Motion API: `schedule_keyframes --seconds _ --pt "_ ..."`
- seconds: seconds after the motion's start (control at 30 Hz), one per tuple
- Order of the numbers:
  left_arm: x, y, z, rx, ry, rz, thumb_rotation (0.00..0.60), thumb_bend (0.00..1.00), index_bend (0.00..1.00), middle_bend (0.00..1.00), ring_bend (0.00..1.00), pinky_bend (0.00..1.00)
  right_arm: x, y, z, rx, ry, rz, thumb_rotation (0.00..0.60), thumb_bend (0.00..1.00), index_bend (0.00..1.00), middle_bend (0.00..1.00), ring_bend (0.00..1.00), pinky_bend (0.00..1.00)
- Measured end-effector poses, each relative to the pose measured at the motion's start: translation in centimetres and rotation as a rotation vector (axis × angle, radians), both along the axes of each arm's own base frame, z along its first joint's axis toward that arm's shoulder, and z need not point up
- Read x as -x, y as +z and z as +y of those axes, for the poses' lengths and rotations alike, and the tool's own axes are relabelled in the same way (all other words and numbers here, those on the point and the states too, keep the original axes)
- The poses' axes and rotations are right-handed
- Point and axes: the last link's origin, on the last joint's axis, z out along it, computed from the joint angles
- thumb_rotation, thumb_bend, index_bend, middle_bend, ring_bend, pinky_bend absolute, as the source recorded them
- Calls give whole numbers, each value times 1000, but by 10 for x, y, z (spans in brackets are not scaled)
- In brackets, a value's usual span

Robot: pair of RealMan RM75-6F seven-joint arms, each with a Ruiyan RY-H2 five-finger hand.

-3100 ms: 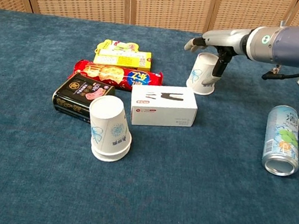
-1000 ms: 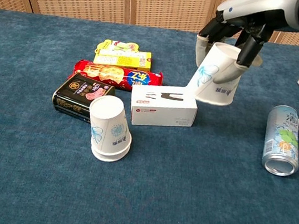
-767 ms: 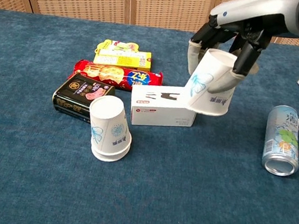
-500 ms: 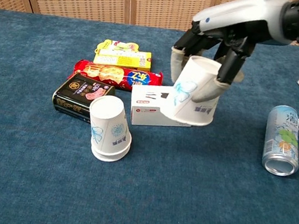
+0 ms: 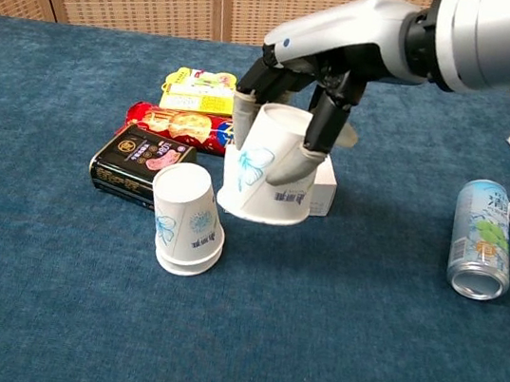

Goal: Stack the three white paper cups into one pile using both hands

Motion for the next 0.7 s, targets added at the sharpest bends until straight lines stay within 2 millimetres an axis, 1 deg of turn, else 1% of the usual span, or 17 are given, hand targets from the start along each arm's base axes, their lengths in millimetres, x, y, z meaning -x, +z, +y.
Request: schedule_keyframes --seconds 0.17,0.37,0.53,0.7 --pt "2 -1 -1 0 8 1 600 478 0 0 0 151 -5 1 -4 13 -3 4 600 293 403 413 270 736" --pt "3 -2 0 -6 11 -2 600 479 0 0 0 151 -15 4 -6 49 29 1 600 290 396 406 261 723" --pt "1 -2 1 -2 3 0 600 477 0 0 0 151 -25 5 -1 64 52 -6 600 288 386 404 256 713" --pt "0 -2 1 -7 -5 -7 600 478 0 0 0 151 -32 1 6 63 68 -3 600 284 375 393 241 699"
